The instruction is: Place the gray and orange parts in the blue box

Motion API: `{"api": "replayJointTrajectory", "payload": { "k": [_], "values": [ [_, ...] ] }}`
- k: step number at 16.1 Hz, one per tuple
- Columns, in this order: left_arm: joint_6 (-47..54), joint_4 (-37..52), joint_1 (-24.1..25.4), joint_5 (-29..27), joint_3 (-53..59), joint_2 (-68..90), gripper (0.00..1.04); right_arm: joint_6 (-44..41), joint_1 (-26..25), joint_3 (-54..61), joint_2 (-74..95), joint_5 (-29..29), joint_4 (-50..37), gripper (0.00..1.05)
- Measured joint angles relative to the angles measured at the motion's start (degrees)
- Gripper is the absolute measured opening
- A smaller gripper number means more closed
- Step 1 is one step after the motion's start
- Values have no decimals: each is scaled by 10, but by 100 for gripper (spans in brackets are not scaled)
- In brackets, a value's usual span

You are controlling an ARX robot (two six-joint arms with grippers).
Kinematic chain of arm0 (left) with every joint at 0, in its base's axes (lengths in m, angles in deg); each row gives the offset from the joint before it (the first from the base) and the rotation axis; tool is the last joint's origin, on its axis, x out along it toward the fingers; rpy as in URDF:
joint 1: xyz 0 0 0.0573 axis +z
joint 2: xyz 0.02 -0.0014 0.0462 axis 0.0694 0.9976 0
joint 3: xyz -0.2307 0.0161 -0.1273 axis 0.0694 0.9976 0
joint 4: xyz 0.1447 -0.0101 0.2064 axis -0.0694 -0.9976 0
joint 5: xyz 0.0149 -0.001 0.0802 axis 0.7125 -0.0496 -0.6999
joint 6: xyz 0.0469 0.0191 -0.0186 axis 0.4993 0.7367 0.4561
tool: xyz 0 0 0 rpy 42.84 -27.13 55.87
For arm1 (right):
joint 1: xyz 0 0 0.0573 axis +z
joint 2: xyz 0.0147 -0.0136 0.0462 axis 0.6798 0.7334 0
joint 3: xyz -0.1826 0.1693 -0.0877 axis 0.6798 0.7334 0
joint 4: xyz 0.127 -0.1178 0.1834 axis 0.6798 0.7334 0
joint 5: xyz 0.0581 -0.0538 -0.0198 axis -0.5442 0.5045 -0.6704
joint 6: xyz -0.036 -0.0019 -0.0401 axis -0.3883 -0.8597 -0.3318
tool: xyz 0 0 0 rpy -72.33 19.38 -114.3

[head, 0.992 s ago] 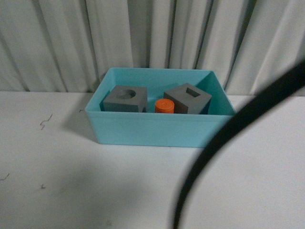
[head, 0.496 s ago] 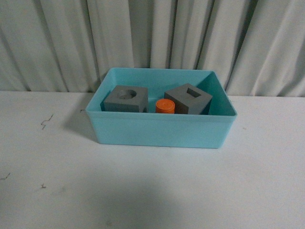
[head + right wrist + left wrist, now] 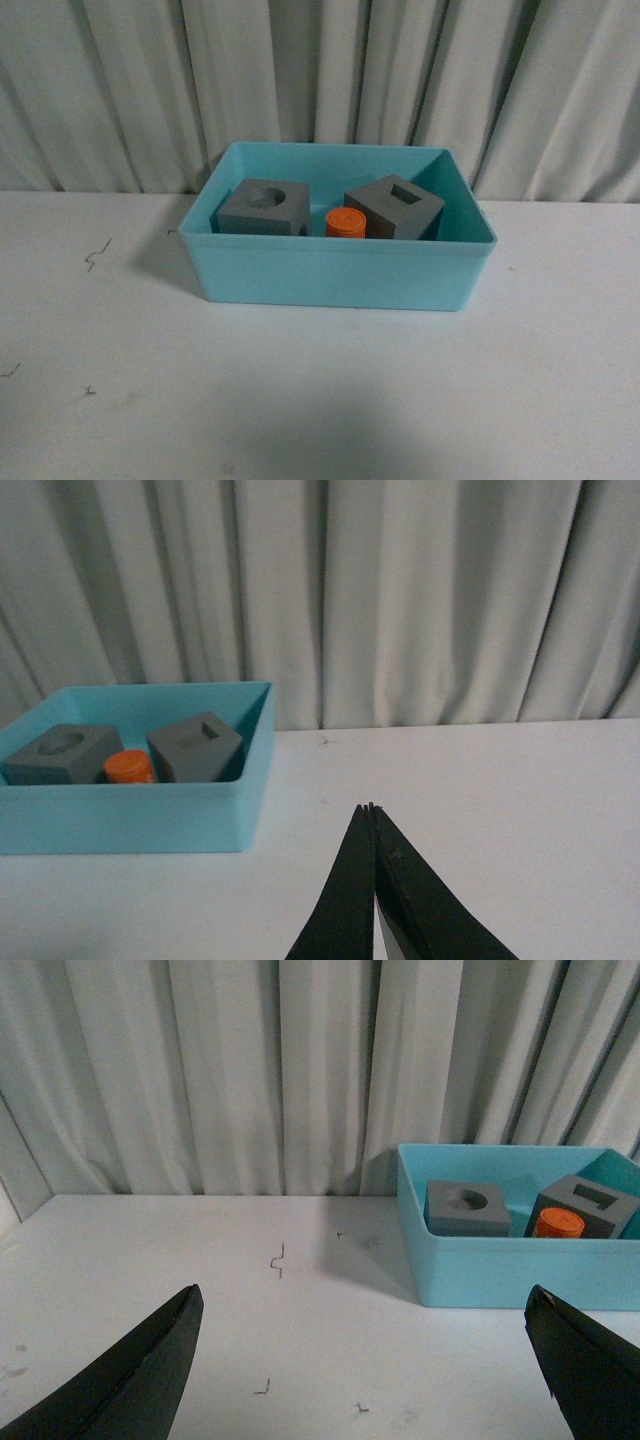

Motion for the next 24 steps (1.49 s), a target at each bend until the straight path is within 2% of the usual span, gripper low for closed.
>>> {"api": "replayJointTrajectory", "payload": {
  "k": [5, 7, 16, 24],
  "values": [
    [0, 0, 0, 0, 0, 0, 98, 0, 3, 0, -49, -8, 50, 2],
    [0, 0, 0, 0, 0, 0, 98, 0, 3, 0, -142, -9, 148, 2],
    [0, 0, 0, 0, 0, 0, 98, 0, 3, 0, -145, -9, 150, 2],
    [0, 0, 0, 0, 0, 0, 98, 0, 3, 0, -145, -9, 150, 98]
  ]
}}
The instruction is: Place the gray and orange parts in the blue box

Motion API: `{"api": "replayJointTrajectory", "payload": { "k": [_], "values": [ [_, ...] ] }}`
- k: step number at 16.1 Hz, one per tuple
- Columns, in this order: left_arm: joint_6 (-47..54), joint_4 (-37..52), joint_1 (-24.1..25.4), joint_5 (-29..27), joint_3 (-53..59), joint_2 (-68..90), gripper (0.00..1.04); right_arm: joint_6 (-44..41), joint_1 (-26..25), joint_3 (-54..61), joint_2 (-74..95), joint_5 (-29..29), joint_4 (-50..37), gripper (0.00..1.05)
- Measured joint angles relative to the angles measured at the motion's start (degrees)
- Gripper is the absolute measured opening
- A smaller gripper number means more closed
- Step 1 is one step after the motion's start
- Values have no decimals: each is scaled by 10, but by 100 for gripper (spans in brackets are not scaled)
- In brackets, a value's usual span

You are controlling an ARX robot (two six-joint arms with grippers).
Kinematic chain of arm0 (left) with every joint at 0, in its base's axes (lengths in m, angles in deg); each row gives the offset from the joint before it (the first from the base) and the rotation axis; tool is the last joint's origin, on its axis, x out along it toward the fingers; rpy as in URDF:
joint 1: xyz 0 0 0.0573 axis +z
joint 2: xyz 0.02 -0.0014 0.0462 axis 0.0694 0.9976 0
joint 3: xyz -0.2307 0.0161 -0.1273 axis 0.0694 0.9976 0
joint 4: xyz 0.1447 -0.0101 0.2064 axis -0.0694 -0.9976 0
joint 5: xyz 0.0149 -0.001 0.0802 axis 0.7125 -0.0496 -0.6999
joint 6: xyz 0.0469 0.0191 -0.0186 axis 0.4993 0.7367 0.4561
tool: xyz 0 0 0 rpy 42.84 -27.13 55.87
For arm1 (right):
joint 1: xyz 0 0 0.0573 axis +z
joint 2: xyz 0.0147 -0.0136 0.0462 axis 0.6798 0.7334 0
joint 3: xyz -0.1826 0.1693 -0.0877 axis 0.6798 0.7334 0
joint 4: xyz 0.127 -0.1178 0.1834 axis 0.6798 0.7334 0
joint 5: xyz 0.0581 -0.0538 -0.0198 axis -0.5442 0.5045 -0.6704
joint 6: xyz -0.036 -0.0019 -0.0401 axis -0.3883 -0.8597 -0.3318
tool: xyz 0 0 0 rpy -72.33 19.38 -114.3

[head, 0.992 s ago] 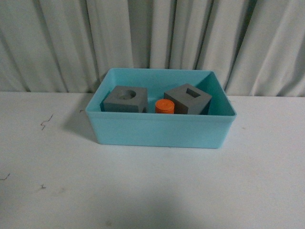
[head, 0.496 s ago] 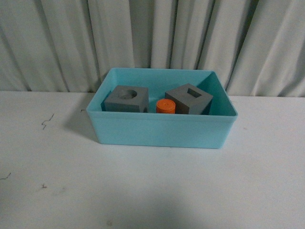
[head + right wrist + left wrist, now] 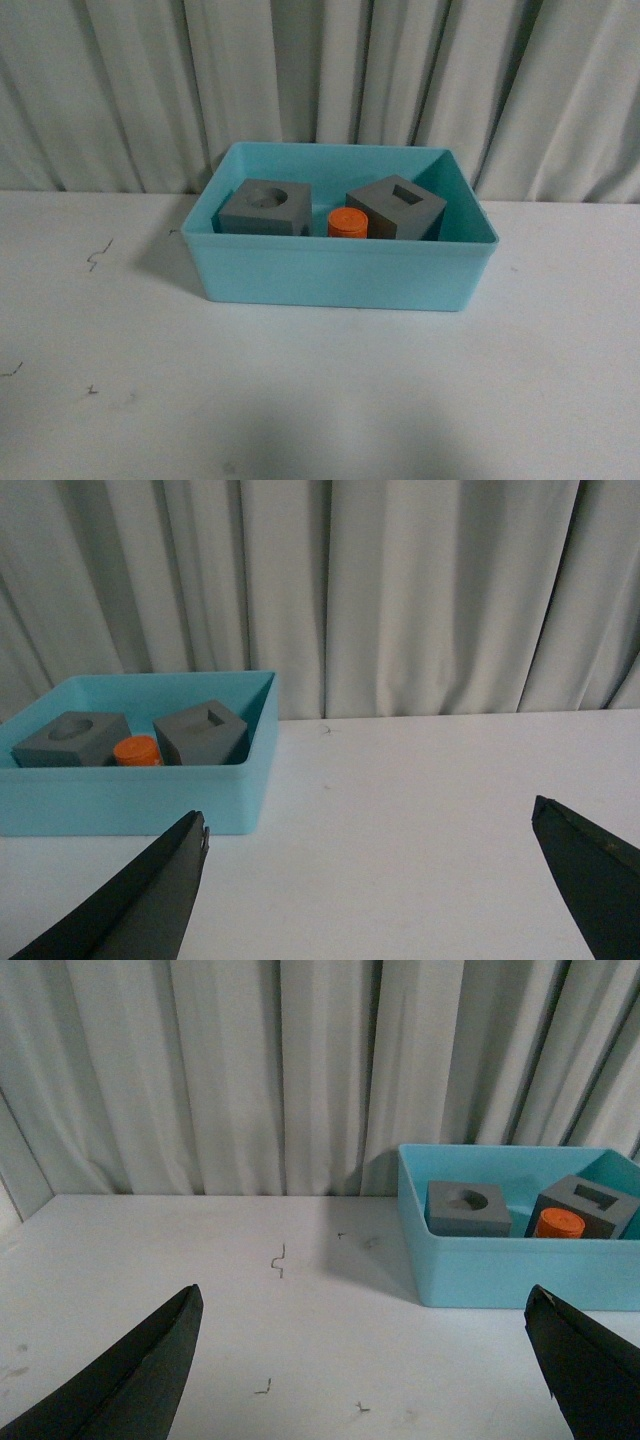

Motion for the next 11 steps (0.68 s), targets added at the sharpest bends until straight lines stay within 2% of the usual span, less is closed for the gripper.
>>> {"api": "replayJointTrajectory", "payload": {
  "k": [11],
  "values": [
    [0, 0, 0, 0, 0, 0, 98, 0, 0, 0, 0, 0, 0, 98]
  ]
}}
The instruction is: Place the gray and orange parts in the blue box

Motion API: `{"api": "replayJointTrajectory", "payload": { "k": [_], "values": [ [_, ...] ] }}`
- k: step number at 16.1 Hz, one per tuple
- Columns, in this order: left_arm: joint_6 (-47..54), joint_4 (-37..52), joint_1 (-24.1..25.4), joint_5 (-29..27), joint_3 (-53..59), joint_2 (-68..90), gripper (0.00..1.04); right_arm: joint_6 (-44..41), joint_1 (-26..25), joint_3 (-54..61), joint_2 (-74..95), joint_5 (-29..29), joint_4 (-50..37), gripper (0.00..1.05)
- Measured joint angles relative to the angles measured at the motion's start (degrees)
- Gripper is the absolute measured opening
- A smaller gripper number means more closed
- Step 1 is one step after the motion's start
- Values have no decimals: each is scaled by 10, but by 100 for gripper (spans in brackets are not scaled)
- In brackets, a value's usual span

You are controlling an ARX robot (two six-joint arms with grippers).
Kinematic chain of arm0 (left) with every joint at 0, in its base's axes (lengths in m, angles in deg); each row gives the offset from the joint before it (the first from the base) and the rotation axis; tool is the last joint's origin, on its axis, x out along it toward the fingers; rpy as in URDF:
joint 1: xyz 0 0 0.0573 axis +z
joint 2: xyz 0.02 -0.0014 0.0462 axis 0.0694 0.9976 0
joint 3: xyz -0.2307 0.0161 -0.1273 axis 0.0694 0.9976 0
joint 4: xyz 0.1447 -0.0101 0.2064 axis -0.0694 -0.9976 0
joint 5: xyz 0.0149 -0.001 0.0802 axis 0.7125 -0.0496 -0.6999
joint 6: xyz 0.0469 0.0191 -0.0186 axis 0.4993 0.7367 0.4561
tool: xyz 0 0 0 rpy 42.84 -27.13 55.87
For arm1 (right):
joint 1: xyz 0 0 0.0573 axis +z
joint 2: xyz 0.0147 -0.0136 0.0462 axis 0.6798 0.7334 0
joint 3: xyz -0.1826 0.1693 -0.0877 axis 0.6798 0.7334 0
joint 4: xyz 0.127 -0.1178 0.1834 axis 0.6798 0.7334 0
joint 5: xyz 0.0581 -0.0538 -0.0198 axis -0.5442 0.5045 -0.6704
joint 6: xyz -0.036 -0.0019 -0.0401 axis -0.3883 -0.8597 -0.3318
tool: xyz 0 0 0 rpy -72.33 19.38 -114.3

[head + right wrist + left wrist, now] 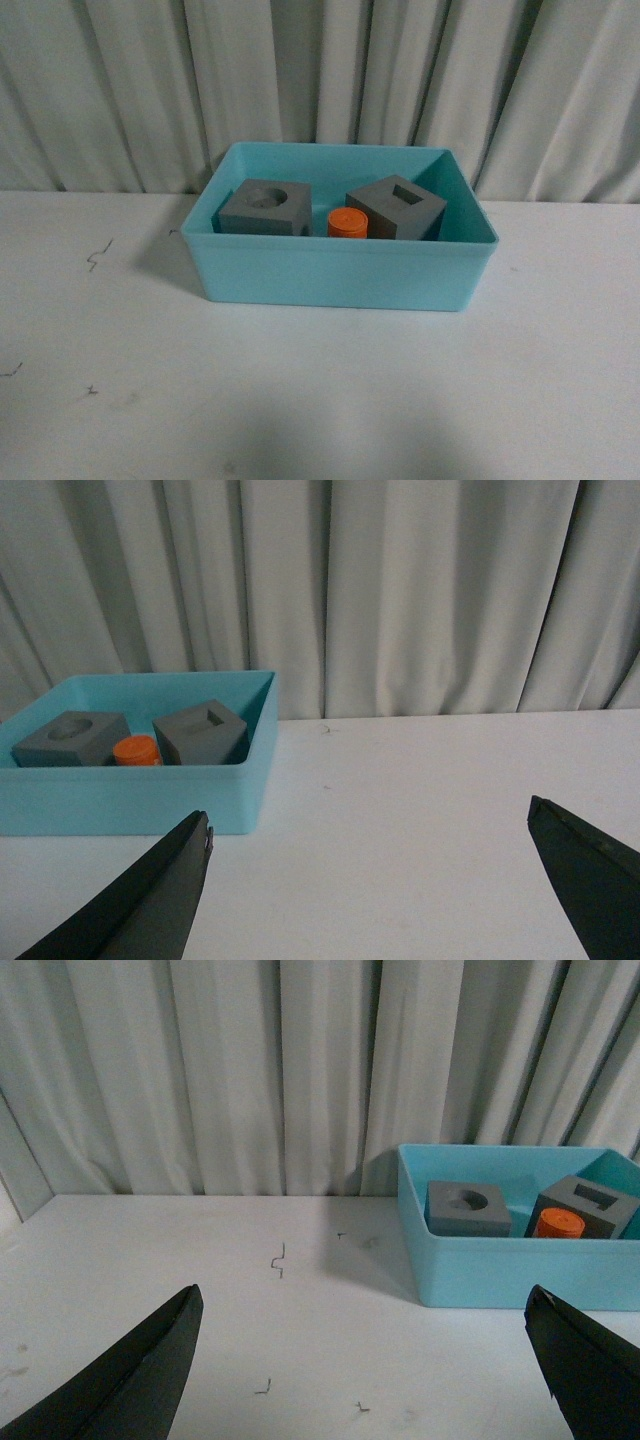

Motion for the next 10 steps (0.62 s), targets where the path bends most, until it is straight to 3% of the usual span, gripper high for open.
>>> {"api": "replayJointTrajectory", "payload": {
  "k": [10],
  "values": [
    [0, 0, 0, 0, 0, 0, 98, 0, 0, 0, 0, 0, 0, 98]
  ]
}}
